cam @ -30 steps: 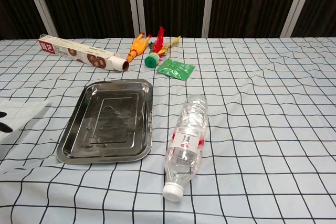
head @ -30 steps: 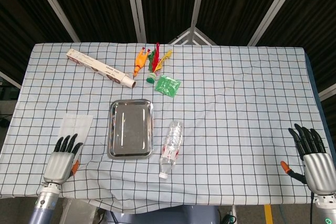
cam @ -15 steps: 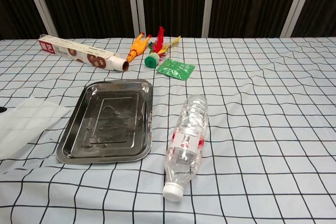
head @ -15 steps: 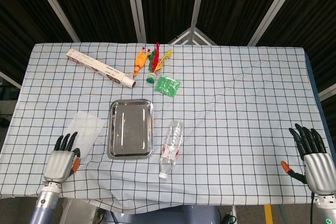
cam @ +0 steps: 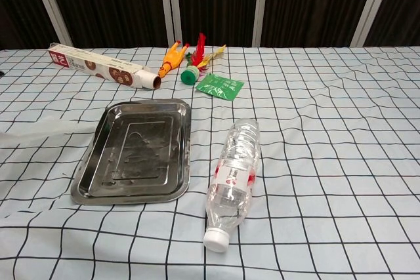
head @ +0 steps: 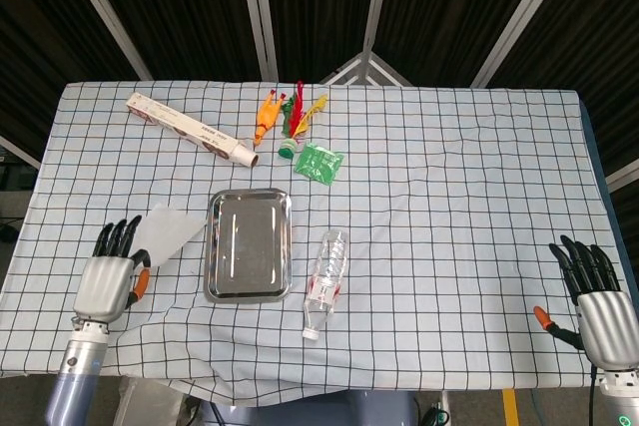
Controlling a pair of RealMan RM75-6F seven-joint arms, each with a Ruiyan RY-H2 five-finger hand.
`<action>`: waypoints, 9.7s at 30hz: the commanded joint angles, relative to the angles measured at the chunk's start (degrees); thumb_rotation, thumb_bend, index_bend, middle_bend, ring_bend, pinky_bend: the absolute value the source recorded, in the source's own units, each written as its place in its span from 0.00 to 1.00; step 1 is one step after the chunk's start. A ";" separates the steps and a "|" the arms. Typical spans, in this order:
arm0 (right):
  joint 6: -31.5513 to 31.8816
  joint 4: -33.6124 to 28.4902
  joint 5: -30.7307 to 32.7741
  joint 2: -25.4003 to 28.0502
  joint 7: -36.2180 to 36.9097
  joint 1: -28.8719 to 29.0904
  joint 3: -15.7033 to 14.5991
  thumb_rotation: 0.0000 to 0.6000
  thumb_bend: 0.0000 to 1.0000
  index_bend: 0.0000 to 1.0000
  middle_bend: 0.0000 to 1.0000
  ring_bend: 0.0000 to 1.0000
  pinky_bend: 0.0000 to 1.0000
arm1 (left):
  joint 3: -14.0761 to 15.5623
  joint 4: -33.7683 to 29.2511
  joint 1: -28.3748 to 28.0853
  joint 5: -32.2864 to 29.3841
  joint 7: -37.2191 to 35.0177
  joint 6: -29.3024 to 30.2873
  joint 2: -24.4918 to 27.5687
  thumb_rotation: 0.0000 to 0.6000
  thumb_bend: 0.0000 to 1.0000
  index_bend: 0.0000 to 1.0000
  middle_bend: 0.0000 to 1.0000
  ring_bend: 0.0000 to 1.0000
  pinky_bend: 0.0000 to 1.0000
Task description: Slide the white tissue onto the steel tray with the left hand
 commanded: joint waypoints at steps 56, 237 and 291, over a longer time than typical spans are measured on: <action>0.23 0.15 -0.48 0.26 1.15 -0.03 -0.14 1.00 0.29 0.00 0.00 0.00 0.00 | -10.86 -16.00 -17.32 -41.39 32.56 5.99 -14.26 1.00 0.53 0.56 0.00 0.00 0.00; 1.18 0.26 -1.44 0.65 3.08 -0.26 -0.56 1.00 0.29 0.00 0.00 0.00 0.00 | 6.59 -14.39 -43.93 -62.75 21.83 -10.01 -8.96 1.00 0.56 0.00 0.00 0.00 0.00; 1.41 0.50 -1.74 0.54 3.09 -0.25 -0.58 1.00 0.29 0.00 0.00 0.00 0.00 | -3.77 -22.97 -41.19 -62.02 18.40 3.42 -13.34 1.00 0.36 0.00 0.00 0.00 0.00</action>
